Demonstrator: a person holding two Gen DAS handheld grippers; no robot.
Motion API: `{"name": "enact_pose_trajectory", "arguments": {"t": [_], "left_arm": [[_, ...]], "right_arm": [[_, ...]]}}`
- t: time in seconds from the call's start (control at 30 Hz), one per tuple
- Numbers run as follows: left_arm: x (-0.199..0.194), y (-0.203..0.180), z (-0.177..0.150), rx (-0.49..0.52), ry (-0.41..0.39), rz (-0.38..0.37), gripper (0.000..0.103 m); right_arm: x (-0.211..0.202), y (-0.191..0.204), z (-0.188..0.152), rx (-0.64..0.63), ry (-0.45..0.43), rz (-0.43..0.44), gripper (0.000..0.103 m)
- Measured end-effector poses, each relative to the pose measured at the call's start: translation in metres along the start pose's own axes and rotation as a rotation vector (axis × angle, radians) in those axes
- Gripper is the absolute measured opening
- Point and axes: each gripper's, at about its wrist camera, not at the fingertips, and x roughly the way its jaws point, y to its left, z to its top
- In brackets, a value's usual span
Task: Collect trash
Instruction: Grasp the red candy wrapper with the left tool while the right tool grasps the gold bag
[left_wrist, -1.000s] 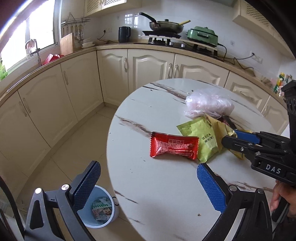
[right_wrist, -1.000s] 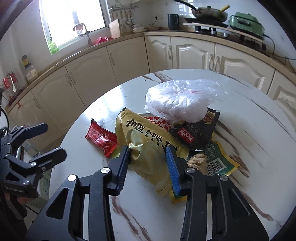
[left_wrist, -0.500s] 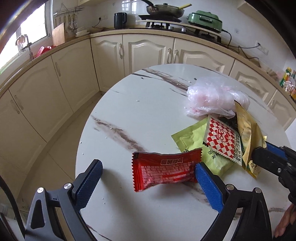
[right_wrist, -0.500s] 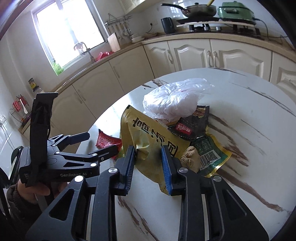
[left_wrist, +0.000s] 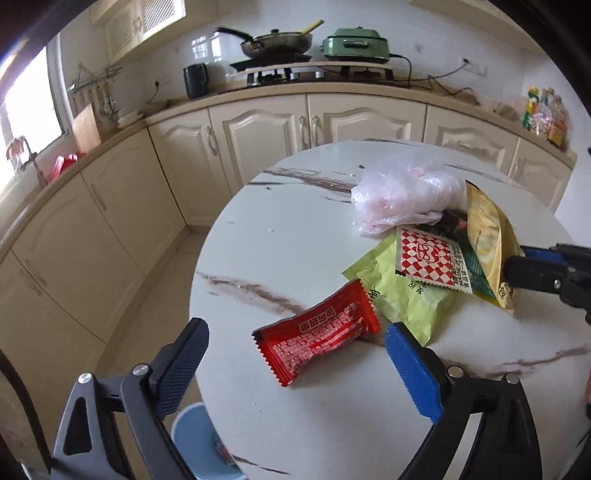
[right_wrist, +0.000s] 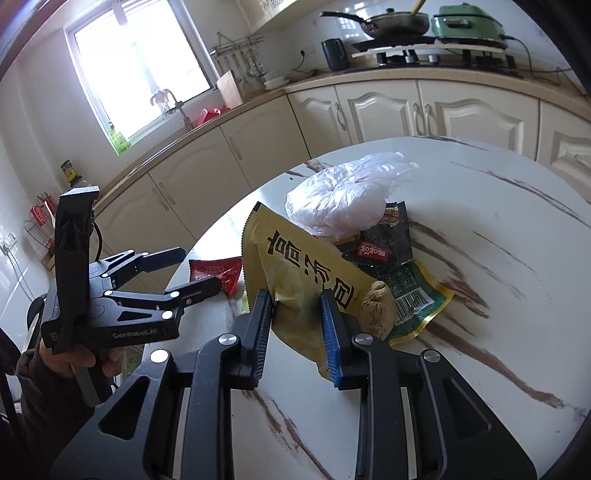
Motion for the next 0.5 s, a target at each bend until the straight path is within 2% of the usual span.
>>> {"name": "enact_pose_trajectory", "arguments": {"t": [0.07,0.13,0.23,0.3,0.43,0.5], "left_arm": [[0.002,-0.004,-0.002,0.090,-0.003,-0.007,0.096],[0.010,-0.005,-0.003,0.131,0.014,-0.013,0.095],[0.021,-0.002,-0.002,0.137,0.026,-0.043,0.085],[0.024,0.000,-0.001,0.125,0.031,-0.082,0.067],[0.030,0.004,-0.003,0.080,0.031,-0.174,0.047],[0.031,0.005,-0.005,0.032,0.028,-0.221,0.021]], "right_arm": [[-0.002,-0.001,0.000,0.003,-0.001,-0.001,0.025],[-0.002,0.000,0.000,0.006,-0.001,-0.003,0.025],[0.000,0.001,0.001,0.008,0.000,-0.007,0.025],[0.001,0.003,0.001,0.011,0.000,-0.005,0.025],[0.005,0.007,0.002,0.015,0.000,-0.007,0.025],[0.008,0.010,0.002,0.015,0.004,-0.010,0.025]]}}
